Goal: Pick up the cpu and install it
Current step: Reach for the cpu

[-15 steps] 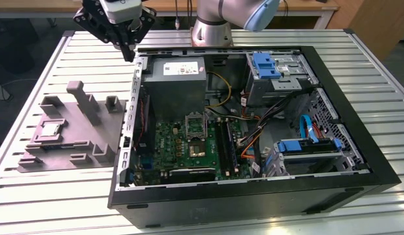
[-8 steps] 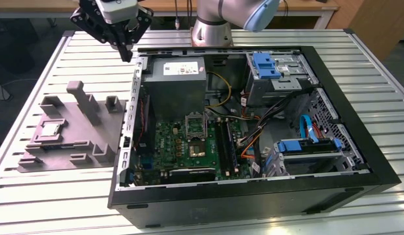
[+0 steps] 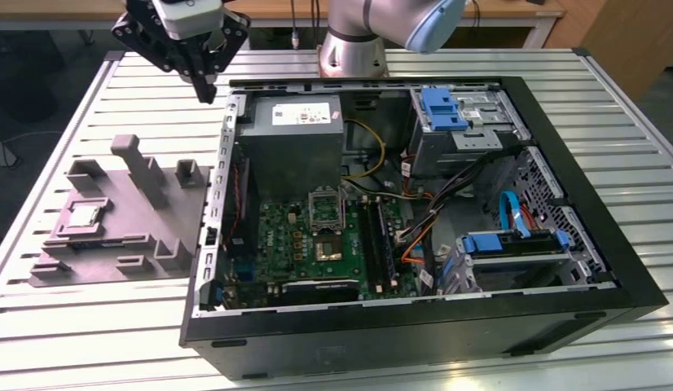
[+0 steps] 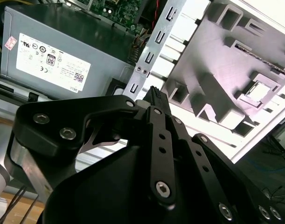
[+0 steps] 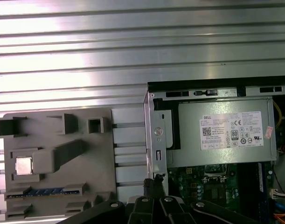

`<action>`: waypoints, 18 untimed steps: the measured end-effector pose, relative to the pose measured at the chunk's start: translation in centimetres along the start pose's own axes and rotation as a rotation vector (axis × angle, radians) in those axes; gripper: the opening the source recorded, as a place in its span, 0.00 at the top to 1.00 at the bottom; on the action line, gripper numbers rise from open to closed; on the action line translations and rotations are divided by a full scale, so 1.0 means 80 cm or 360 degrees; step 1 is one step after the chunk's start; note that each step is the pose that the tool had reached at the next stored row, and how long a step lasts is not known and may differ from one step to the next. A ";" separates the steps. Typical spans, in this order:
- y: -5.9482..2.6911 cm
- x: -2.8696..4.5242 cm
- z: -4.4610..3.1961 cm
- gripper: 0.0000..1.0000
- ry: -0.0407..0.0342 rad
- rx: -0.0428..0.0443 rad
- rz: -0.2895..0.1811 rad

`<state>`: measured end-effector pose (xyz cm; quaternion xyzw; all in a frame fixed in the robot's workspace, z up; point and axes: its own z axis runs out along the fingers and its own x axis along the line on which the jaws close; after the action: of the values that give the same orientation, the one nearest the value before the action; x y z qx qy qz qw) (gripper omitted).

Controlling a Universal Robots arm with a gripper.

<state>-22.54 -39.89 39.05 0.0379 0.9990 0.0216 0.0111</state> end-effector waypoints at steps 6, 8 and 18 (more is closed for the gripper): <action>0.000 0.0043 -0.0001 0.89 0.0000 0.0000 0.0000; 0.000 0.0057 -0.0001 0.89 0.0000 0.0000 0.0000; -0.001 0.0106 -0.0002 0.89 0.0000 0.0000 0.0000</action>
<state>-23.40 -39.89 39.05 0.0379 0.9990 0.0216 0.0112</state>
